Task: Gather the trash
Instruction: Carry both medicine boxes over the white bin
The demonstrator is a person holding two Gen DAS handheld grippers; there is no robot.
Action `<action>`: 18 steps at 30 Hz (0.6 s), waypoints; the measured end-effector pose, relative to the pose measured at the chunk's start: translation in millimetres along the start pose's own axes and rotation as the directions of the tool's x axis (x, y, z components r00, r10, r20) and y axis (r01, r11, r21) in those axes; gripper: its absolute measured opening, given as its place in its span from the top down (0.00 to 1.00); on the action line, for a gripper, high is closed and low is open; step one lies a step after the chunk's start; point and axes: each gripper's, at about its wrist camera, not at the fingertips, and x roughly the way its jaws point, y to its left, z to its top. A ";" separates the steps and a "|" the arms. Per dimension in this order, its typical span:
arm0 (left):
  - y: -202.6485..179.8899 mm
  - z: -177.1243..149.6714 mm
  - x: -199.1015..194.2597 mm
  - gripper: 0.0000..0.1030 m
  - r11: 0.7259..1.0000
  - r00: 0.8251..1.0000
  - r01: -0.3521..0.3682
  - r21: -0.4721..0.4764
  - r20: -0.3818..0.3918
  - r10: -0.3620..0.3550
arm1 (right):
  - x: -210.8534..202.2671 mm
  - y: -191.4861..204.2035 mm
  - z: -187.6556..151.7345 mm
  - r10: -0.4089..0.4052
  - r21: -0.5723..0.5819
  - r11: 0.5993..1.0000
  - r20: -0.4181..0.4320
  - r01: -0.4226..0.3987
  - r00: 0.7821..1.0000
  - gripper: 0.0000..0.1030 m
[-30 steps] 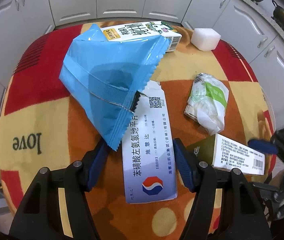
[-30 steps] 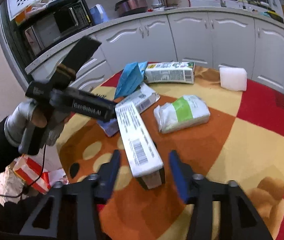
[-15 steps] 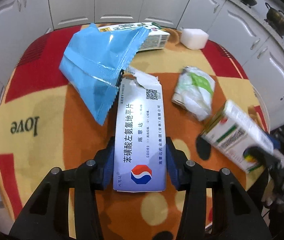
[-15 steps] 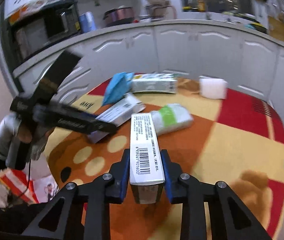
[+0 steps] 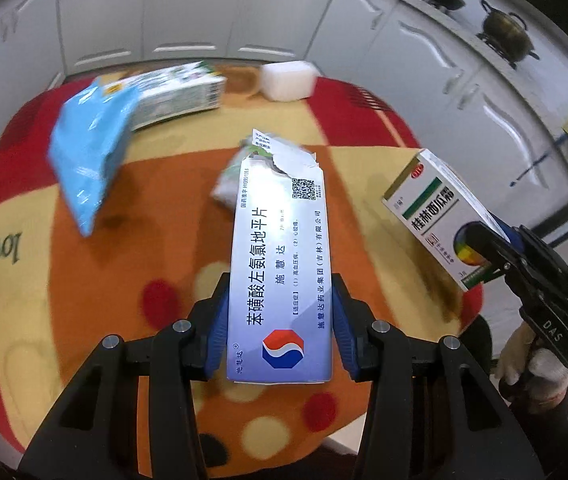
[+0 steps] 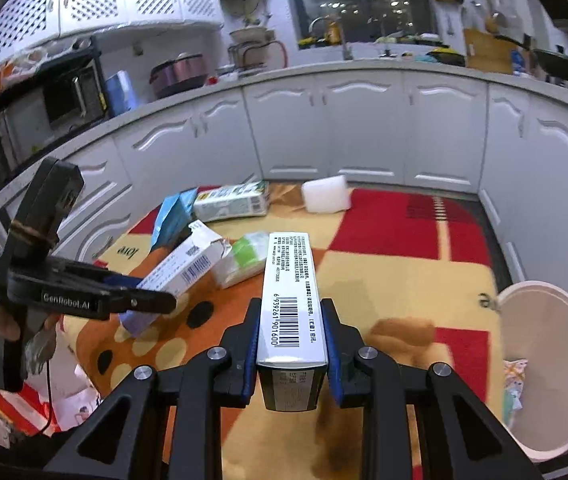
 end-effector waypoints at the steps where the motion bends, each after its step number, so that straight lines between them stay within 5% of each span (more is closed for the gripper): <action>1: -7.3 1.0 -0.1 0.58 1.000 1.000 0.004 0.011 0.004 -0.004 | -4.6 -4.1 0.2 -0.009 0.009 1.000 0.007 0.009 1.000 0.74; 18: -110.6 36.4 35.7 0.58 0.983 0.999 0.034 0.183 0.020 -0.038 | -63.3 -73.7 -10.0 -0.161 0.165 0.975 0.076 0.147 0.984 0.74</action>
